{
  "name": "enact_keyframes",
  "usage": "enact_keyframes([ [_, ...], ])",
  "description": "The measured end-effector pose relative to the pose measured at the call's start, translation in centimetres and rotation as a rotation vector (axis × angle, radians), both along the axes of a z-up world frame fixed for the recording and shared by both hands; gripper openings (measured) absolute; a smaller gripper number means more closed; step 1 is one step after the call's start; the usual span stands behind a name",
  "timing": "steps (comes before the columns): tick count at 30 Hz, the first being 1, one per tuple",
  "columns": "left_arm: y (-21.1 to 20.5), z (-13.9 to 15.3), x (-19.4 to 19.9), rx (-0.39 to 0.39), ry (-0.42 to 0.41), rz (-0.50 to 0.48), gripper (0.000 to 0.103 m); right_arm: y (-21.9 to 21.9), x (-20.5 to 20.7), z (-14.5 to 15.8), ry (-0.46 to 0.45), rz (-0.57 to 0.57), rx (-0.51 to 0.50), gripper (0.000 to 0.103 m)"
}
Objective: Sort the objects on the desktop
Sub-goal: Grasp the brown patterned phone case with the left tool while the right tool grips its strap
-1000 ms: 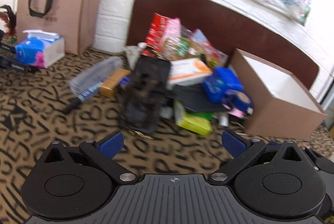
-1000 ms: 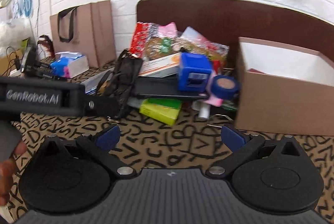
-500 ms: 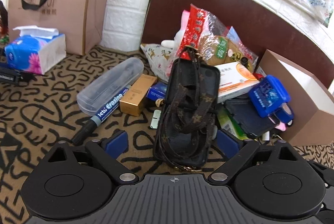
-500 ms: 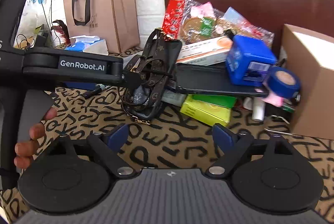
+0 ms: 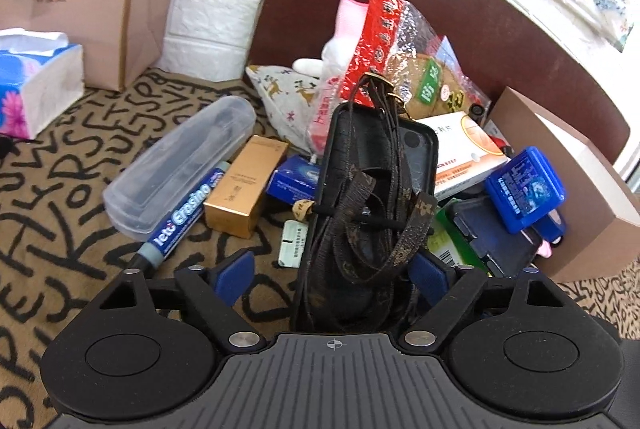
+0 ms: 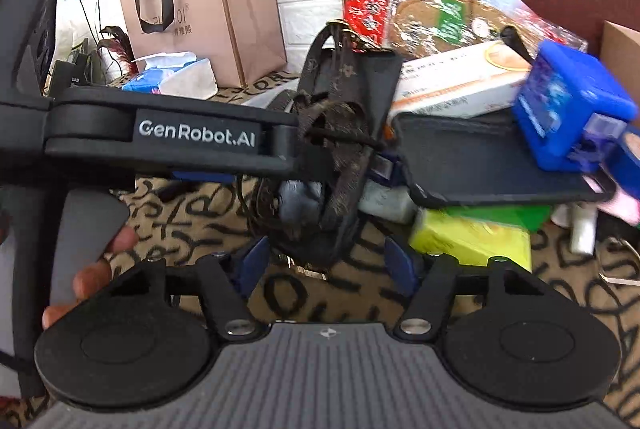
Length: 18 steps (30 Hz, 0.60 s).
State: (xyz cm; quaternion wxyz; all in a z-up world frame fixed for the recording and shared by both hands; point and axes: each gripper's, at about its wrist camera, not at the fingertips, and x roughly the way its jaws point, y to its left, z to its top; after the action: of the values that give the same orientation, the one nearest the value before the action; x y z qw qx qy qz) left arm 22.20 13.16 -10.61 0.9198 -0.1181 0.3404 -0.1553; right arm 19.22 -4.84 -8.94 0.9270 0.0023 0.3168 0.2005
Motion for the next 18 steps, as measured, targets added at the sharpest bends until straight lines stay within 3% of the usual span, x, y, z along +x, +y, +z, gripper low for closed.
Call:
enact_keyframes([
  [3, 0.2, 0.1, 0.2, -0.03, 0.008, -0.023, 0.064, 0.5, 0.7, -0.1, 0.001, 0.013, 0.01, 0.065],
  [4, 0.3, 0.1, 0.2, -0.035, 0.011, -0.026, 0.064, 0.7, 0.9, -0.1, 0.003, 0.023, 0.017, 0.059],
  [8, 0.1, 0.1, 0.0, -0.009, 0.002, -0.027, 0.06, 0.7, 0.8, -0.2, -0.006, 0.01, 0.019, 0.052],
  [10, 0.2, 0.2, -0.2, -0.012, 0.011, -0.017, 0.058, 0.7, 0.6, -0.2, -0.016, 0.002, -0.016, 0.034],
  [18, 0.2, 0.9, -3.5, -0.042, 0.069, 0.026, 0.052, -0.9, -1.0, 0.6, 0.019, 0.02, 0.027, 0.027],
])
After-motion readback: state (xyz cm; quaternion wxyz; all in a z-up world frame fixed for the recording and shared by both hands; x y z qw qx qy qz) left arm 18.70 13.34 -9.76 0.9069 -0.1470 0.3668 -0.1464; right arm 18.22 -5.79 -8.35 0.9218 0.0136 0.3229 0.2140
